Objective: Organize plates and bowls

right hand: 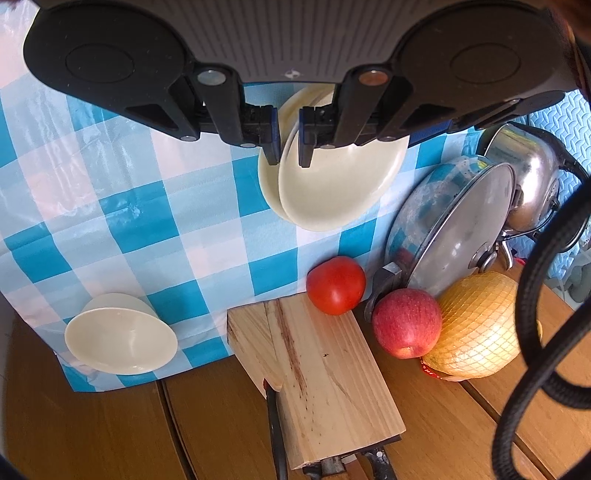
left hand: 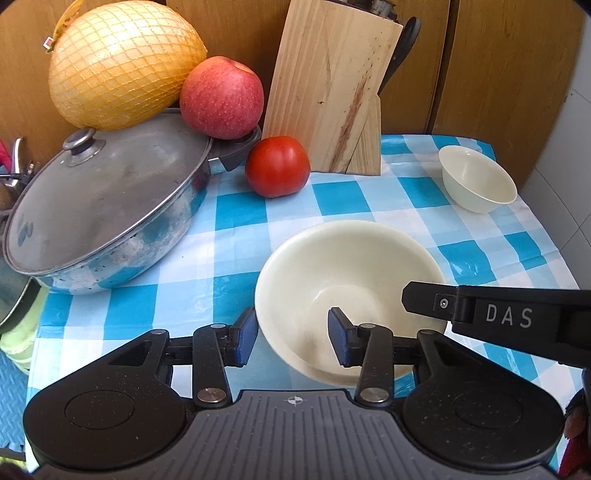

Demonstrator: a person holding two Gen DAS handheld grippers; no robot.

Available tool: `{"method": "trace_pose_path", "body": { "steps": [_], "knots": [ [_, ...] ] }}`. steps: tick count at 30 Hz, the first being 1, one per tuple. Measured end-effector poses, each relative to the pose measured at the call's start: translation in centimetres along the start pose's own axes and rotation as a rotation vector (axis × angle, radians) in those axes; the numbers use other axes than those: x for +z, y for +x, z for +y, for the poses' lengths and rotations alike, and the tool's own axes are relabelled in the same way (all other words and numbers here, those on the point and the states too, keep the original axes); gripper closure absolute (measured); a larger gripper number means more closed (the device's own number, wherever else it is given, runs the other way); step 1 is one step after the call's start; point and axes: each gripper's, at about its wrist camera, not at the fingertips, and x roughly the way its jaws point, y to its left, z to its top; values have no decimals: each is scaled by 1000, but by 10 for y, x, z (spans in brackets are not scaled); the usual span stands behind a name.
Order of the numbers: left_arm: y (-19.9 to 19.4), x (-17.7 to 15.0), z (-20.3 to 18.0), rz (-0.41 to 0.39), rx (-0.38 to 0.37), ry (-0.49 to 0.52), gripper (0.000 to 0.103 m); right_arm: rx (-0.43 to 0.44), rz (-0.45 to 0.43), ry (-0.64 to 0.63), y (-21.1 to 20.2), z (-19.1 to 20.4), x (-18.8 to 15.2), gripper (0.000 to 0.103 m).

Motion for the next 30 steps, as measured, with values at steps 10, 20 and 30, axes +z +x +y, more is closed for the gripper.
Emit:
{"method": "trace_pose_path", "body": {
  "steps": [10,20,30],
  "knots": [
    [-6,2,7,-21,17,-10,49,1,1,-19,1,5,-3,87],
    [-5,6,5,-39,34,0,46,18,-19,19,-6,-5,1,87],
    [-3,12,-5,-56,51,16,41,9,-92,57,-20,-20,10,87]
  ]
}}
